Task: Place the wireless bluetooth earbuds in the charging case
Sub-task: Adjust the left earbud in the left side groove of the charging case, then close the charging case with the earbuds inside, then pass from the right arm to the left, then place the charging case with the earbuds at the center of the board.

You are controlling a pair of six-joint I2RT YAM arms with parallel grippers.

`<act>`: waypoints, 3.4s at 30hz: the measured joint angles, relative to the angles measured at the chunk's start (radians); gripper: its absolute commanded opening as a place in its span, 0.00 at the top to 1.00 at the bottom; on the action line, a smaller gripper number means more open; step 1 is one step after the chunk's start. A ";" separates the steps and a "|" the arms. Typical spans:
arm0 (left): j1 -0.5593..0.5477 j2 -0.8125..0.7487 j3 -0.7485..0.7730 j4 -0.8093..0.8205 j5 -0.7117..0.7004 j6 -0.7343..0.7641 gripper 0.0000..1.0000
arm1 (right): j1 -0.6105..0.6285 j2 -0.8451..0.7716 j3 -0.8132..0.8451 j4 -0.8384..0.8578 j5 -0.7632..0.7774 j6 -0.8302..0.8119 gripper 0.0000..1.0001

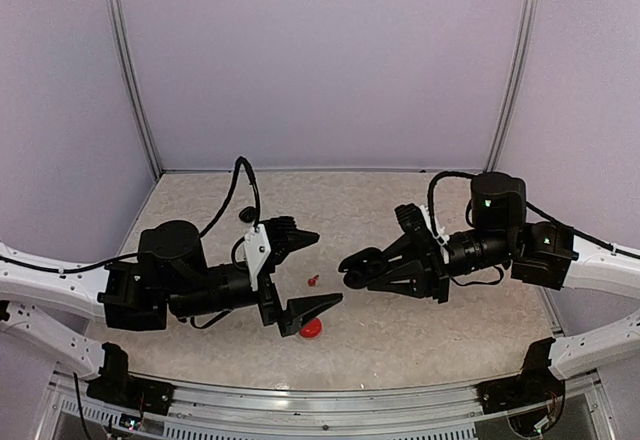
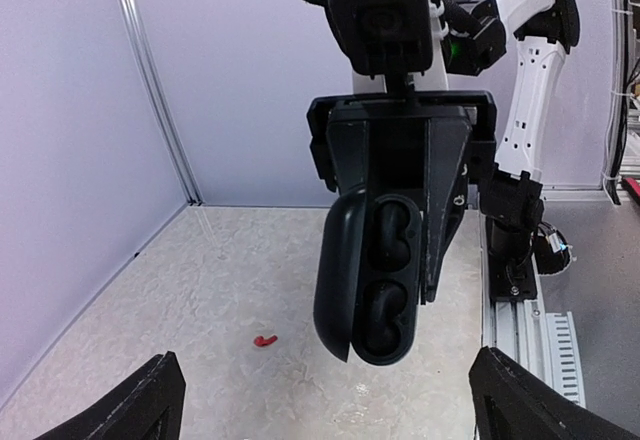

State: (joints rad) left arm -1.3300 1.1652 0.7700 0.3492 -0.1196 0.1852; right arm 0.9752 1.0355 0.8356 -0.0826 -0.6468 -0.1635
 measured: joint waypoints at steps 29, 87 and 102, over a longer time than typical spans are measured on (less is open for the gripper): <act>-0.169 0.046 -0.022 0.103 -0.181 0.341 0.11 | 0.000 0.029 0.001 0.071 -0.003 0.109 1.00; 0.324 -0.036 -0.097 0.068 -0.162 -0.225 0.78 | -0.088 -0.014 0.029 0.096 0.208 0.340 0.01; 0.959 0.199 -0.105 -0.087 0.054 -0.628 0.78 | -0.142 0.150 0.127 -0.035 0.381 0.454 0.01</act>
State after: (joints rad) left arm -0.3706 1.3643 0.6655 0.2626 -0.0654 -0.4423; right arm 0.8333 1.1854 0.9627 -0.1181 -0.2657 0.2909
